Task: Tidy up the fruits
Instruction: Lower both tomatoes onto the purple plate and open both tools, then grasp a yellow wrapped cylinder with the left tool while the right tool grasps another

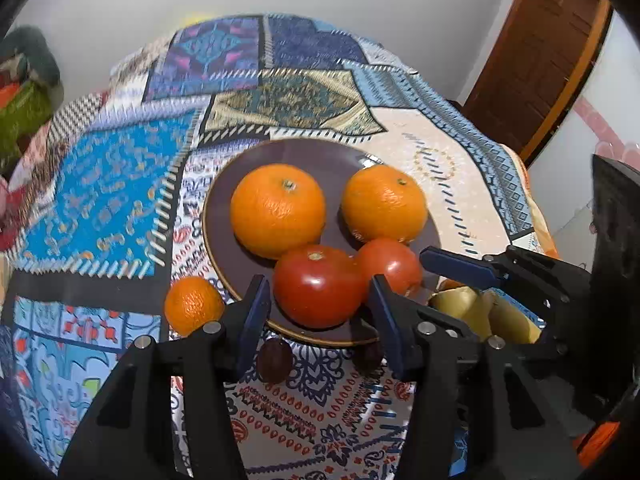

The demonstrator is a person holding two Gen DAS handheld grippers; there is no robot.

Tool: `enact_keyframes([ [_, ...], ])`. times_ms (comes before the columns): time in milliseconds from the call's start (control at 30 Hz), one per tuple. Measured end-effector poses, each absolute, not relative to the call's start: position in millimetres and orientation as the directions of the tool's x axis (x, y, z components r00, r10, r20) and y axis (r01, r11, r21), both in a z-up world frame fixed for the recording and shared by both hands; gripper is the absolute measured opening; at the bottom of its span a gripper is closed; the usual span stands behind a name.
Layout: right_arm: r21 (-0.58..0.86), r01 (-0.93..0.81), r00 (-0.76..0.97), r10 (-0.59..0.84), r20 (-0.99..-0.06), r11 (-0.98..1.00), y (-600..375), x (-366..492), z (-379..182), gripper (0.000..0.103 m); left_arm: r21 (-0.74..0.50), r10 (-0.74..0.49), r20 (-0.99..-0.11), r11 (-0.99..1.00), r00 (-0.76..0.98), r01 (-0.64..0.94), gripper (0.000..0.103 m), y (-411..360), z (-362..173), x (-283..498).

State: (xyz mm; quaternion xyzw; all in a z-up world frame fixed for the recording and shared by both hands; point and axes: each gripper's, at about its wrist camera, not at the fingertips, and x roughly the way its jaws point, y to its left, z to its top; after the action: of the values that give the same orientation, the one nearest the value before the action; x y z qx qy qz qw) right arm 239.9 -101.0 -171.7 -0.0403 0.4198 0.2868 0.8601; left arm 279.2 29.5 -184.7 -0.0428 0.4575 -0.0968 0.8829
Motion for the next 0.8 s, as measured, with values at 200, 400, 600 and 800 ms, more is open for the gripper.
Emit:
enact_keyframes([
  [200, 0.171, -0.513, 0.510, 0.459, -0.728, 0.841, -115, 232, -159, 0.045, -0.156, -0.205, -0.781, 0.979, 0.590, 0.133, 0.052, 29, -169, 267],
  [400, 0.155, -0.490, 0.551, 0.443, -0.707, 0.858, -139, 219, -141, 0.047, -0.157, -0.197, -0.762, 0.980, 0.617, 0.120, 0.052, 33, -151, 250],
  [600, 0.145, -0.452, 0.586, 0.416, -0.696, 0.880, -168, 205, -129, 0.049, -0.131, -0.178, -0.750, 0.984, 0.637, 0.121, 0.052, 24, -135, 227],
  [800, 0.131, -0.421, 0.600, 0.384, -0.702, 0.898, -195, 192, -125, 0.050, -0.132, -0.191, -0.752, 0.981, 0.631, 0.139, 0.053, 0, -130, 208],
])
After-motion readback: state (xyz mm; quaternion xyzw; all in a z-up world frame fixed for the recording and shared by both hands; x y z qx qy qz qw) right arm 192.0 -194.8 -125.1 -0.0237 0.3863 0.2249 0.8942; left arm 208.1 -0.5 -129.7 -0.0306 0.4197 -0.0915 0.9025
